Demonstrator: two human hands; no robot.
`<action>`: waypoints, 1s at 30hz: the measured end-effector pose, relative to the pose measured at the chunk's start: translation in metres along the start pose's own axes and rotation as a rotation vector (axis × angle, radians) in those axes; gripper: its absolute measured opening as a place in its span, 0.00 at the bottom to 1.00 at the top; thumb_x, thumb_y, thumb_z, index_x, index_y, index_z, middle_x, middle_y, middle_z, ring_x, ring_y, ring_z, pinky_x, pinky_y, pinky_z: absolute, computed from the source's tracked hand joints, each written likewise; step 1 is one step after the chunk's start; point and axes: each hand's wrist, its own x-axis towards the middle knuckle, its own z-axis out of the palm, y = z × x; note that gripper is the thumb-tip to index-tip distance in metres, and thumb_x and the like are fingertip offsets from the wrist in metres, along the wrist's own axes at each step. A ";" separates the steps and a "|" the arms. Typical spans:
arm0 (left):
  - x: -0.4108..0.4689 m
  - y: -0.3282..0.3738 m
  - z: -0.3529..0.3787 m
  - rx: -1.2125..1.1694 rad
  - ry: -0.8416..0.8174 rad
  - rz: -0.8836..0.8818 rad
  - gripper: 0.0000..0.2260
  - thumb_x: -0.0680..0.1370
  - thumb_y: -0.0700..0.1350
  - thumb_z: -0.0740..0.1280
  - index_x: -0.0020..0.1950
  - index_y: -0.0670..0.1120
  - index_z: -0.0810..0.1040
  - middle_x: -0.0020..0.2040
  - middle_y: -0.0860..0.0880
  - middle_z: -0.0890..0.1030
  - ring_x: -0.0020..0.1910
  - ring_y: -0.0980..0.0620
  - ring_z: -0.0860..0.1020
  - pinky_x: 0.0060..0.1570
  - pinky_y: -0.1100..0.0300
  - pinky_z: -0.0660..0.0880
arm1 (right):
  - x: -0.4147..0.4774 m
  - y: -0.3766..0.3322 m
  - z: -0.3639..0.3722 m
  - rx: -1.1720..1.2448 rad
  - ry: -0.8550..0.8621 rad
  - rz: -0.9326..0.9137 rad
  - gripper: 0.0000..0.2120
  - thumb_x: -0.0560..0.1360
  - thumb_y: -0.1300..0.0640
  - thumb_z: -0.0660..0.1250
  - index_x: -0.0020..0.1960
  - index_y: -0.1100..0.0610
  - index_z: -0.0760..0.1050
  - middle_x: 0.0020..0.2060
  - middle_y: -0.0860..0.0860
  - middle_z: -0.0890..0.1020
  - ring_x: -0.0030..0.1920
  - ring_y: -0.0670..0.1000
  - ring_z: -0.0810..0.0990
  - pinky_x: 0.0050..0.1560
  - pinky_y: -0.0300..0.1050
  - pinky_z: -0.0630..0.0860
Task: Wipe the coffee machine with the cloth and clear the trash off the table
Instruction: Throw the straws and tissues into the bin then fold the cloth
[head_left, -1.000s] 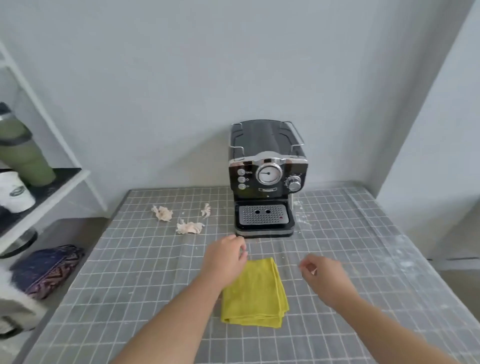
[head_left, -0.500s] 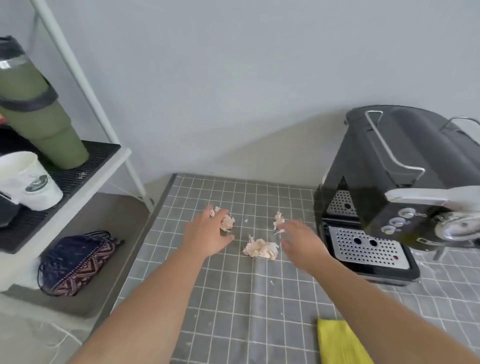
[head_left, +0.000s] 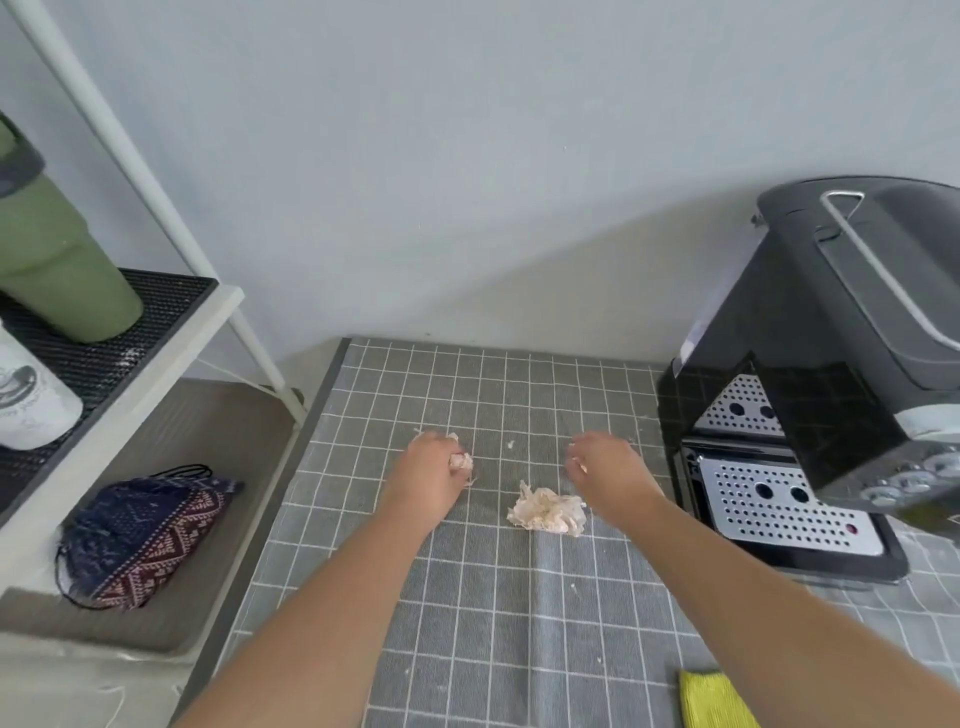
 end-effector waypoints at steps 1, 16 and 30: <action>-0.003 0.000 -0.001 -0.012 0.020 0.002 0.10 0.77 0.44 0.68 0.57 0.44 0.81 0.54 0.47 0.78 0.48 0.51 0.76 0.50 0.60 0.72 | -0.010 -0.005 -0.005 0.048 0.005 -0.040 0.16 0.79 0.52 0.58 0.63 0.56 0.76 0.67 0.50 0.74 0.64 0.50 0.74 0.67 0.47 0.67; -0.080 0.062 -0.002 0.024 0.050 0.097 0.09 0.76 0.43 0.69 0.55 0.45 0.81 0.53 0.49 0.79 0.47 0.52 0.76 0.49 0.60 0.74 | -0.103 0.025 -0.007 0.177 0.109 -0.180 0.13 0.72 0.68 0.61 0.52 0.59 0.79 0.50 0.52 0.80 0.52 0.53 0.78 0.50 0.43 0.74; -0.279 0.450 0.190 0.001 -0.400 0.802 0.06 0.76 0.45 0.68 0.51 0.46 0.78 0.51 0.49 0.77 0.49 0.50 0.77 0.49 0.58 0.74 | -0.493 0.367 -0.044 0.261 0.435 0.548 0.13 0.71 0.65 0.63 0.51 0.56 0.81 0.49 0.51 0.80 0.49 0.56 0.80 0.46 0.49 0.75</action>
